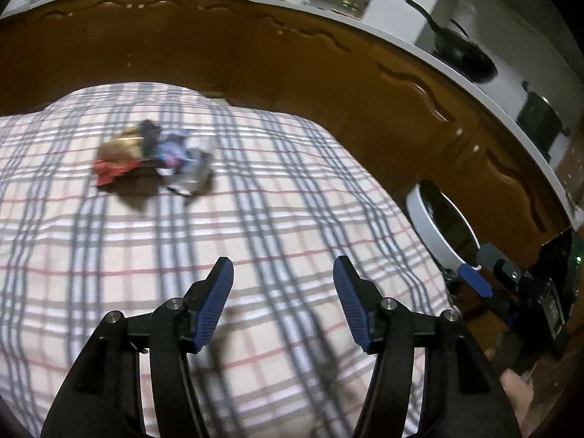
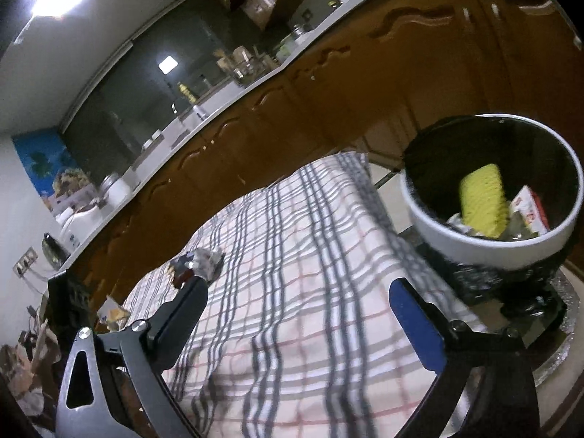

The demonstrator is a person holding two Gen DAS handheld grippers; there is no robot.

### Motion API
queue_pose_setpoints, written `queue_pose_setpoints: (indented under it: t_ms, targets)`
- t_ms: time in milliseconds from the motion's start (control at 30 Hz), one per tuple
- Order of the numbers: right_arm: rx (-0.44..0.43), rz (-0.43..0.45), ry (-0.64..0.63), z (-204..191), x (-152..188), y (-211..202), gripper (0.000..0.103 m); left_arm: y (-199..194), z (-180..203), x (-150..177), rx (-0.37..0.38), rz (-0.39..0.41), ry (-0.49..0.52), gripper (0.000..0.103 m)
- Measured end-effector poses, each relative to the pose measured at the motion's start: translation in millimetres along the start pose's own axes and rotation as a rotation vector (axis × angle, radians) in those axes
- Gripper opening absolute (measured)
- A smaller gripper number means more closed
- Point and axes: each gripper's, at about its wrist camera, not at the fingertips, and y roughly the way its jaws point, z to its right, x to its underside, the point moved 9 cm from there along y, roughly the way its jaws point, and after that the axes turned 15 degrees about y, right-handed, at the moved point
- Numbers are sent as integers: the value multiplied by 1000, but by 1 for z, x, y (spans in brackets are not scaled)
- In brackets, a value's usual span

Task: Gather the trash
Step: 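Move both tools back over the bed toward the red snack bag and foil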

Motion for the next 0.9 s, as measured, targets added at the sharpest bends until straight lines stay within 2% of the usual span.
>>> queue_pose_setpoints:
  t_ms: [267,467,600,767,900]
  targets:
    - [-18,-32,-55,-30,15,15,101,-19,-46,6,-67,20,-53,61]
    - [-29,-65,-75,-48,24,29,101,-28,-70,7,-99,31,-78,70]
    - [-35,-97,-86,-61,32,40,103,-31,-82,5,-127,28,-72,78]
    - [-55,-131,-84,-73,35,55,103,-30,-96,-2,-162,20,-51,79]
    - [-75,-161,-65,-82,33,67,103,-26,-103,-9,-182,-5,9,80]
